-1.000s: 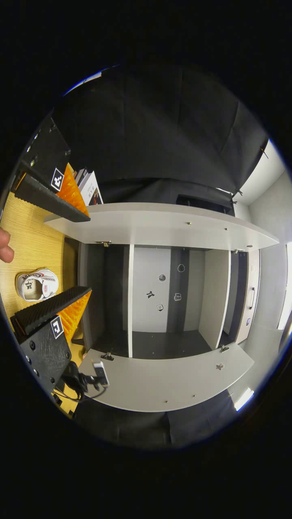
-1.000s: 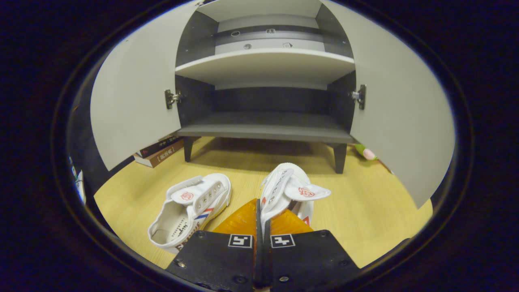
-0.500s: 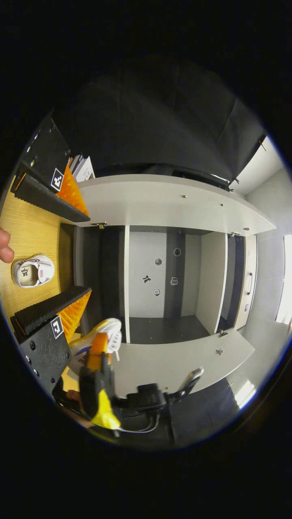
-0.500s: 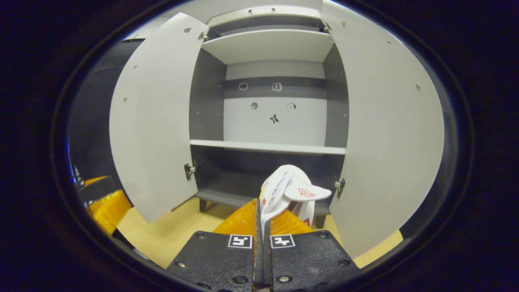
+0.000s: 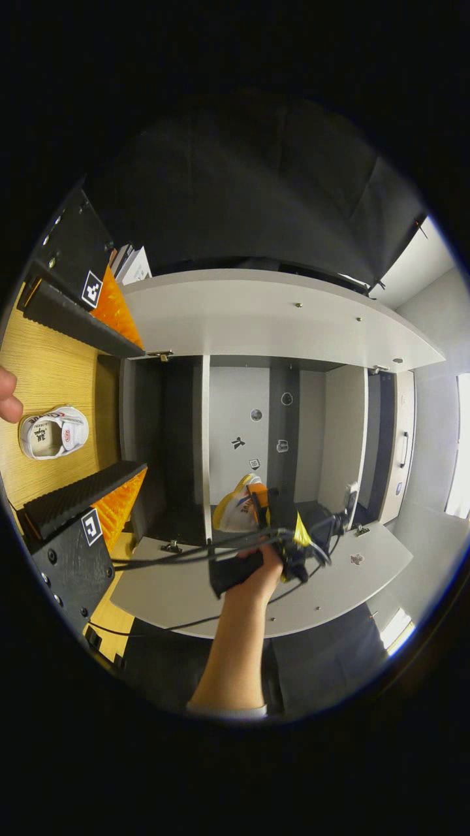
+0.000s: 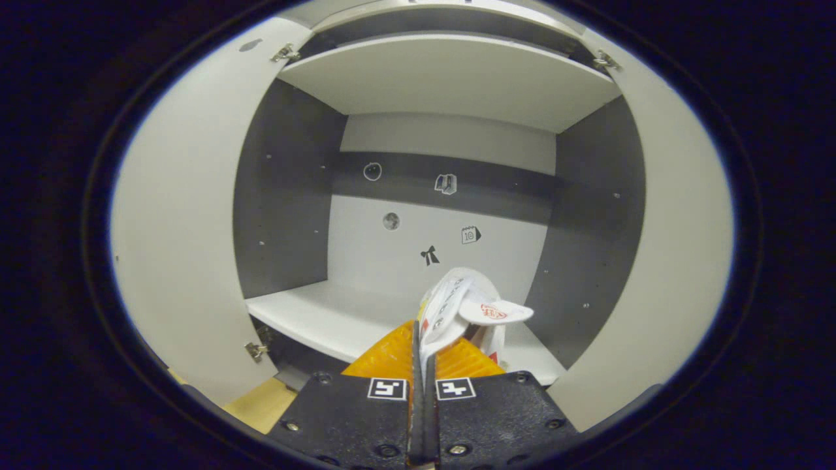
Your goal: Grab one shoe with the right hand and put it into the shoe cabinet, grab the other shoe with the left hand and put it into the shoe cabinet; then close the right door with the right hand and the left door with the left hand.
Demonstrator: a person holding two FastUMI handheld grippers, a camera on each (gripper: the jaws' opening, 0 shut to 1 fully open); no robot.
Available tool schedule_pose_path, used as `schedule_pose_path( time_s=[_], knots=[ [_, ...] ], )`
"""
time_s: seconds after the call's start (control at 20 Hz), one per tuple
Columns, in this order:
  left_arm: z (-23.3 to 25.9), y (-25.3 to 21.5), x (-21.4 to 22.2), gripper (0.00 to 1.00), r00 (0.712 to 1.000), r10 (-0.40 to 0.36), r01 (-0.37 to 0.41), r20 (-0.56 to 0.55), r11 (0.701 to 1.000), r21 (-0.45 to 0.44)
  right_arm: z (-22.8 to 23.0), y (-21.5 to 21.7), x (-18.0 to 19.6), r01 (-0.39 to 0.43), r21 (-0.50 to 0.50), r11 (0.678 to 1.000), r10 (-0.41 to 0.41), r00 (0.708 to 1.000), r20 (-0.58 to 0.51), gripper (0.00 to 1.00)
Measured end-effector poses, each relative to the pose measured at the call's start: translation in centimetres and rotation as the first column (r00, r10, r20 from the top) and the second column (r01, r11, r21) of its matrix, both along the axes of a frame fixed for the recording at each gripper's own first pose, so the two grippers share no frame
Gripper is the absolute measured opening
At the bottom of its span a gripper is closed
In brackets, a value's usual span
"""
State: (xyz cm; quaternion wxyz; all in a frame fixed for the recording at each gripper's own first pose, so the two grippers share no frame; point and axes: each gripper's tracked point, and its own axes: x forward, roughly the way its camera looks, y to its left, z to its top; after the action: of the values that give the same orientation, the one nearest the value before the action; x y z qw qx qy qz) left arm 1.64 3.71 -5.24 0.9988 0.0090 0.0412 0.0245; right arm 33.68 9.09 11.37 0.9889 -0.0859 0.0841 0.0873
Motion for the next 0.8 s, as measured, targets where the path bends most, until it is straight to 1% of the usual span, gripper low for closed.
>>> schedule_pose_path(
  time_s=[0.1, 0.2, 0.35, 0.5, 0.7, 0.8],
  knots=[
    [-0.1, 0.4, 0.1, 0.95, 1.000, 0.009, -0.009, -0.006, 1.000, 0.003, 0.1, 0.2, 3.4, 0.018, -0.043, 0.999, -0.020, 0.999, -0.038, 0.03],
    [-0.3, 0.4, 0.1, 0.95, 1.000, 0.008, -0.008, -0.015, 1.000, -0.002, -0.7, 1.0, 5.8, 0.024, -0.047, 0.999, -0.029, 0.995, -0.099, 0.03],
    [-0.2, 0.6, 0.1, 0.95, 1.000, 0.012, -0.012, -0.015, 1.000, 0.004, -3.0, 1.3, 9.3, 0.022, -0.064, 0.998, -0.034, 0.978, -0.205, 0.03],
    [-0.4, 0.7, 0.1, 0.95, 1.000, 0.013, -0.013, -0.019, 1.000, 0.007, -4.9, 1.2, 10.6, 0.035, -0.106, 0.994, -0.064, 0.957, -0.282, 0.03],
    [-1.1, 0.7, 0.0, 0.95, 0.999, 0.013, -0.012, -0.043, 1.000, 0.010, -6.2, 1.5, 11.6, 0.023, -0.107, 0.994, -0.061, 0.926, -0.373, 0.03],
    [-1.2, 0.9, 0.0, 0.95, 0.999, 0.015, -0.015, -0.045, 1.000, 0.011, -6.5, 1.8, 11.8, 0.026, -0.112, 0.993, -0.068, 0.918, -0.391, 0.03]
  ],
)
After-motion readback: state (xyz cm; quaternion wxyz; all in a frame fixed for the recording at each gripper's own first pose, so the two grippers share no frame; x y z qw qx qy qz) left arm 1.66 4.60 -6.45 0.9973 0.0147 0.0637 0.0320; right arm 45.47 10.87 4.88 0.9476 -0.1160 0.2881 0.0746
